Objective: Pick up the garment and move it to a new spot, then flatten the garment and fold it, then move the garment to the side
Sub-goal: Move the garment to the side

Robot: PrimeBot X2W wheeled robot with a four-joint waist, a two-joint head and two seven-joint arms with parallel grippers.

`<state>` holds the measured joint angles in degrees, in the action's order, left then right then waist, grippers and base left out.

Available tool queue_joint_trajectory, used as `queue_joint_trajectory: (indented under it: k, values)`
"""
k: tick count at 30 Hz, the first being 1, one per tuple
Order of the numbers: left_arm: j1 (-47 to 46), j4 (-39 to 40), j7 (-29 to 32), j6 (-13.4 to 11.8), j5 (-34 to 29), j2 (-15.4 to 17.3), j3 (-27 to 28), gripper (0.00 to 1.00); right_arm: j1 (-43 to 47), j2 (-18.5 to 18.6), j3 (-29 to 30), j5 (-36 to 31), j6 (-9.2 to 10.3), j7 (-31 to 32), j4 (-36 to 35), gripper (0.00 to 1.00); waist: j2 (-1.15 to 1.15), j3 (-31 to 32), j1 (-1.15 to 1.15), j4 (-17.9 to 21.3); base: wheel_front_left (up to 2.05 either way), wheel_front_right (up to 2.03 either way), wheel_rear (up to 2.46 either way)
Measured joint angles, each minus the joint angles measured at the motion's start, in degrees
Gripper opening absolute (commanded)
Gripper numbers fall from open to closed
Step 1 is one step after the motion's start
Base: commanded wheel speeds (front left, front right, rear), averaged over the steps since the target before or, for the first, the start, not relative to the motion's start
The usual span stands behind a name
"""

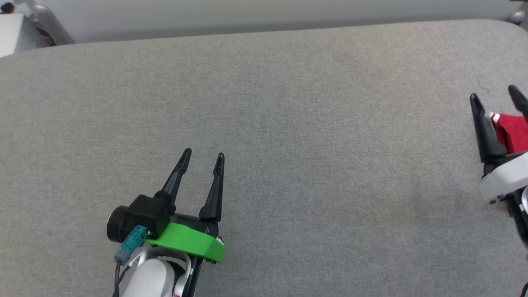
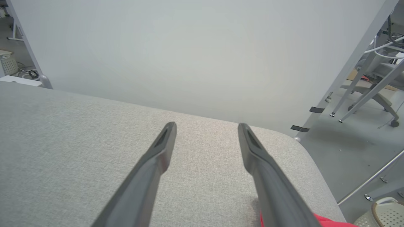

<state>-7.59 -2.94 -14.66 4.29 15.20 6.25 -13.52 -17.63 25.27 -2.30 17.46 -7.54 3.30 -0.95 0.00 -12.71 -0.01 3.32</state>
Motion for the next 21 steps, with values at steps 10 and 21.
queue_joint_trajectory:
  k: [10, 21]
  values:
    - [5.26, -1.62, 0.00, 0.78, -0.02, -1.29, 3.46, 1.00, 10.22, -9.84, 0.03, -0.68, 0.00, -9.66, 1.12, 1.00, 0.00, 6.35, 0.00, -5.25, 0.00, 0.00, 0.00]
    - [7.79, -3.43, 0.00, 2.02, -0.98, -2.48, 6.71, 1.00, 16.23, -17.67, -0.07, -3.22, 0.01, -16.18, 5.28, 1.00, 0.00, 10.14, 0.00, -7.99, 0.00, 0.00, 0.00]
